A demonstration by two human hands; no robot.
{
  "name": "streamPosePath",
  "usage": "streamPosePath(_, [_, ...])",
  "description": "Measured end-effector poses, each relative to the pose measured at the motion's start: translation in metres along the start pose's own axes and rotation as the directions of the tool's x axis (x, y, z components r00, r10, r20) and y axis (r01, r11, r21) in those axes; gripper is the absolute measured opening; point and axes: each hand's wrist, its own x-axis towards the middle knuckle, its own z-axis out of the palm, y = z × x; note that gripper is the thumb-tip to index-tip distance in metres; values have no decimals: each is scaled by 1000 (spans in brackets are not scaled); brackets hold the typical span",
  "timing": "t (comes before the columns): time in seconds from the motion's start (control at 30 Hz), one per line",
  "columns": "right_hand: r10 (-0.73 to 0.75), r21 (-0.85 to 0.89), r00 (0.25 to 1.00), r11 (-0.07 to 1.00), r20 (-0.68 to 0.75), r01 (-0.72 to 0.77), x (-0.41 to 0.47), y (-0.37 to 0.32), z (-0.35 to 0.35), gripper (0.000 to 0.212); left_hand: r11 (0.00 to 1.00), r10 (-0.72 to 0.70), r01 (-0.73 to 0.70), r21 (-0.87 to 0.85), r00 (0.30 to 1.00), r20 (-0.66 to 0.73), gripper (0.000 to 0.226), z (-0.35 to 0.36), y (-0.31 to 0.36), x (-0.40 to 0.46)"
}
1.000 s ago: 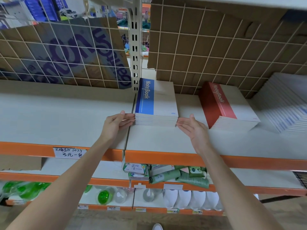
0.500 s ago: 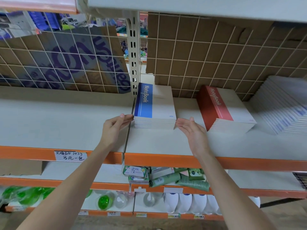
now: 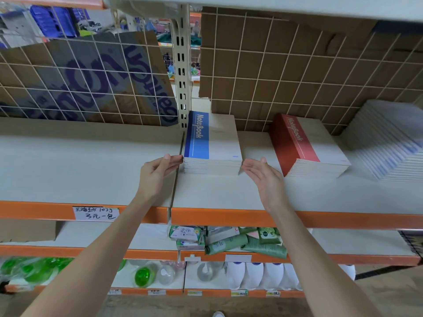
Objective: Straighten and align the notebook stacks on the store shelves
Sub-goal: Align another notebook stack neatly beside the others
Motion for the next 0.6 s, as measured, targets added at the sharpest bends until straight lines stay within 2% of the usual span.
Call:
streamPosePath(0.13, [27,-4,999,1000,-19,-27,2,2,-1,40,1000,-9,9,7,1000,-9,31,0,-2,1])
streamPosePath(0.3, [89,-81,996,993,5,-88,6,8,-1,48,994,-102,102,-42,995,15,29,1,-6,5])
streamPosePath(0.6, [142,-66,989,988,29,-140,7,5,-2,41,979,-151,156,-128,987,52,29,-2,-6,8])
